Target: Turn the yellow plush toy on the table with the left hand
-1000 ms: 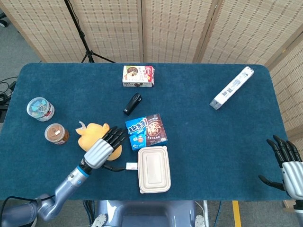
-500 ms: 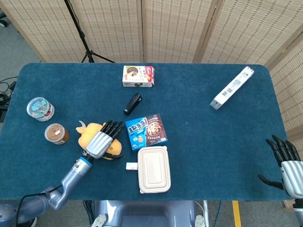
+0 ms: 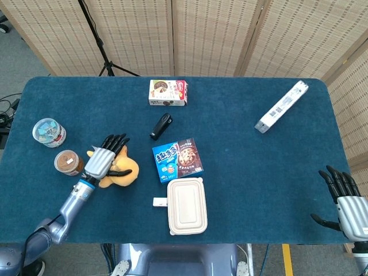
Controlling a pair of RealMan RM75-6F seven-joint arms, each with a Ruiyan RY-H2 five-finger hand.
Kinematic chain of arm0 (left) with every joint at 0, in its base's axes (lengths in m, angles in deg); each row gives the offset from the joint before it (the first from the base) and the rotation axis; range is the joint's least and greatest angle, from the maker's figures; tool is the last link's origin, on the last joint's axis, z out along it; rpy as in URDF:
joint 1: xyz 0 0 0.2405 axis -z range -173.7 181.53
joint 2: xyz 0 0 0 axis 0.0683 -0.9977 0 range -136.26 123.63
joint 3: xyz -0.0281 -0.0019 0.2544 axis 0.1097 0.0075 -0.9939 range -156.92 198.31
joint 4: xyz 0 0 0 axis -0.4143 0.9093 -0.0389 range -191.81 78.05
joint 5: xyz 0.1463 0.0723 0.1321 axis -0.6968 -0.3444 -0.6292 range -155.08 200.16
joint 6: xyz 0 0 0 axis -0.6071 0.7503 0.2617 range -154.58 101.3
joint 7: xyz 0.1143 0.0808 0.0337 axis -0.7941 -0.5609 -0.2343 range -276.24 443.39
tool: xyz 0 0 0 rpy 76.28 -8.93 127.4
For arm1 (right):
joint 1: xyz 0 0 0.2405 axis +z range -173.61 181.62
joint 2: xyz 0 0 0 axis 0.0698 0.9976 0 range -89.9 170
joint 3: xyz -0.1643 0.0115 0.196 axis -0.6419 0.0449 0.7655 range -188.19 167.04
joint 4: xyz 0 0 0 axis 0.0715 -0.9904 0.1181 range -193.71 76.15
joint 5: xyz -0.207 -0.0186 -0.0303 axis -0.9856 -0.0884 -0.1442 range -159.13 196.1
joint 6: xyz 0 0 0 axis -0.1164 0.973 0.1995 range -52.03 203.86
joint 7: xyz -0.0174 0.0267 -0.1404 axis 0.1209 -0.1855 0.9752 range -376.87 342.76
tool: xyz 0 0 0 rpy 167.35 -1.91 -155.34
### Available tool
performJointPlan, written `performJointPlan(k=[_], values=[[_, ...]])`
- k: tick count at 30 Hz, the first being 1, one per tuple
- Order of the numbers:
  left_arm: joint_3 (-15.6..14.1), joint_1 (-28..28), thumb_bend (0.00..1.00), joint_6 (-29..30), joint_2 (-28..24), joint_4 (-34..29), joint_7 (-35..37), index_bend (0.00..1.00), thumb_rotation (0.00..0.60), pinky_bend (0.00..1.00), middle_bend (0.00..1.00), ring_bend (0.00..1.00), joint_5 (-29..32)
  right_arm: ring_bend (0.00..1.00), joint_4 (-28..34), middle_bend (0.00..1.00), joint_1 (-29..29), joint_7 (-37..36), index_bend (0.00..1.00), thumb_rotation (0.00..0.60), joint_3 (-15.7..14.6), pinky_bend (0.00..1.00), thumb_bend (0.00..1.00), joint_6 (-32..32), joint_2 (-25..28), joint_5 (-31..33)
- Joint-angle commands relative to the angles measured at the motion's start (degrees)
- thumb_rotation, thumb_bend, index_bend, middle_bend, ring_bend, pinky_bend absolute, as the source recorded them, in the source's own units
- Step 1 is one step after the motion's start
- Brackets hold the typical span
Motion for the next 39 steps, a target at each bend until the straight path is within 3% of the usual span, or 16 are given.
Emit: performJointPlan(k=[1,7,13,20,26,31,39], values=[[0.14,-0.34,0.0,1.54,-0.23,0.87,3.0,0.0,0.0,0.0,0.0,0.0,0.05,0.0,0.01,0.0,0.03,-0.04,0.0,0.6,0.05,0.0,0.0,-0.05,0.0,0.13],[-1.19,-1.78,0.0,8.93,-3.88,-3.92,5.52,0.0,0.0,0.0,0.0,0.0,-2.78,0.0,0.18,0.0,-0.13,-0.61,0.0,0.6,0.0,0.0,0.0,0.53,0.32,-0.29],[-2.3,-2.52,0.0,13.68,-8.16,-13.99,2.26,0.0,0.0,0.0,0.0,0.0,-5.43,0.0,0.35,0.0,-0.35,-1.27,0.0,0.6,-0.1,0.0,0.0,1.2,0.69,-0.79],[-2.84,-1.61,0.0,14.18,-10.36,-25.65,-4.63,0.0,0.0,0.0,0.0,0.0,-7.84,0.0,0.27,0.0,-0.37,-1.74,0.0,0.6,-0.05,0.0,0.0,1.31,0.9,-0.76],[-2.24,-0.05,0.0,10.69,-8.45,-31.47,-11.35,0.0,0.0,0.0,0.0,0.0,-7.59,0.0,0.15,0.0,-0.36,-2.19,0.0,0.6,-0.01,0.0,0.0,1.34,1.03,-0.69],[-1.29,0.7,0.0,6.57,-4.69,-30.03,-13.43,0.0,0.0,0.0,0.0,0.0,-4.88,0.0,-0.06,0.0,-0.27,-2.94,0.0,0.6,0.04,0.0,0.0,1.14,1.23,-0.52],[0.19,1.58,0.0,0.32,1.16,-19.77,-13.49,0.0,0.0,0.0,0.0,0.0,-0.17,0.0,-0.41,0.0,-0.03,-3.41,0.0,0.6,0.15,0.0,0.0,0.55,1.23,-0.03]])
